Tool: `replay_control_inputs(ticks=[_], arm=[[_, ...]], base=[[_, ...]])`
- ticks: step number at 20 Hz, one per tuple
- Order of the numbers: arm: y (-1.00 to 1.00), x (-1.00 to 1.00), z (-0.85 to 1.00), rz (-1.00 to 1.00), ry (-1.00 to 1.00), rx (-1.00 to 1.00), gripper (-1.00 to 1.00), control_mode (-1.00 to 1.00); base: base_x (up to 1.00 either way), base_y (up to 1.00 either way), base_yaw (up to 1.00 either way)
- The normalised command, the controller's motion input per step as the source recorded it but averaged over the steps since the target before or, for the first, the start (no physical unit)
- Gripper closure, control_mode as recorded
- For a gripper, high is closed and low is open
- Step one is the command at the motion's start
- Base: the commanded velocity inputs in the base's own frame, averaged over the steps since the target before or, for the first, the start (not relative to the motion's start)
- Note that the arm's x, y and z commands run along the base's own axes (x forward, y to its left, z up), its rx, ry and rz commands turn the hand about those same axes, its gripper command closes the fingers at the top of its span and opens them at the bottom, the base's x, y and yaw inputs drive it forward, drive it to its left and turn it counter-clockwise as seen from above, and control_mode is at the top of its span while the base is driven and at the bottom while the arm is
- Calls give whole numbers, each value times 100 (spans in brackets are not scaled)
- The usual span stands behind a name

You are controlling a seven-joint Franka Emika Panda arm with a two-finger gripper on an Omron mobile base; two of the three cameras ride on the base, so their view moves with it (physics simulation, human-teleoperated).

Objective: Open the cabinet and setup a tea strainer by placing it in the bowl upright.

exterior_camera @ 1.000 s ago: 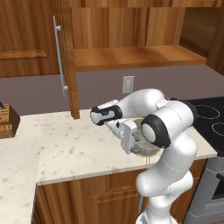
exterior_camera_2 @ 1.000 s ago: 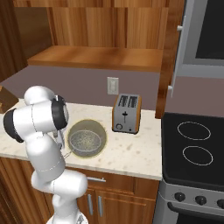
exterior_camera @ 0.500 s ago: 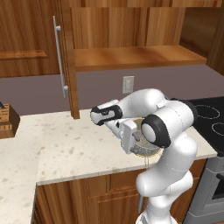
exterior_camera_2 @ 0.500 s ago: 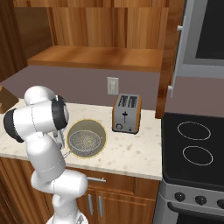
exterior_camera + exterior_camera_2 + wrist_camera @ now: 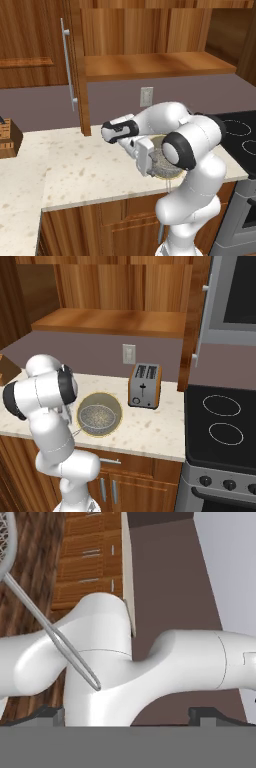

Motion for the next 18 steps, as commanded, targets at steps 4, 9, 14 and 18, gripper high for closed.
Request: replay_control_inputs(ticks=[4,9,14,18], arm=[[2,-31,8,5,-36,6,-100,-100],[0,-23,1,9,-47,16,-100,-100],[0,-17,31,9,-45,20,-100,-100],[0,-20,52,7,-38,23,-100,-100]], base=[[0,0,0],[0,0,0],[0,0,0],[0,0,0]])
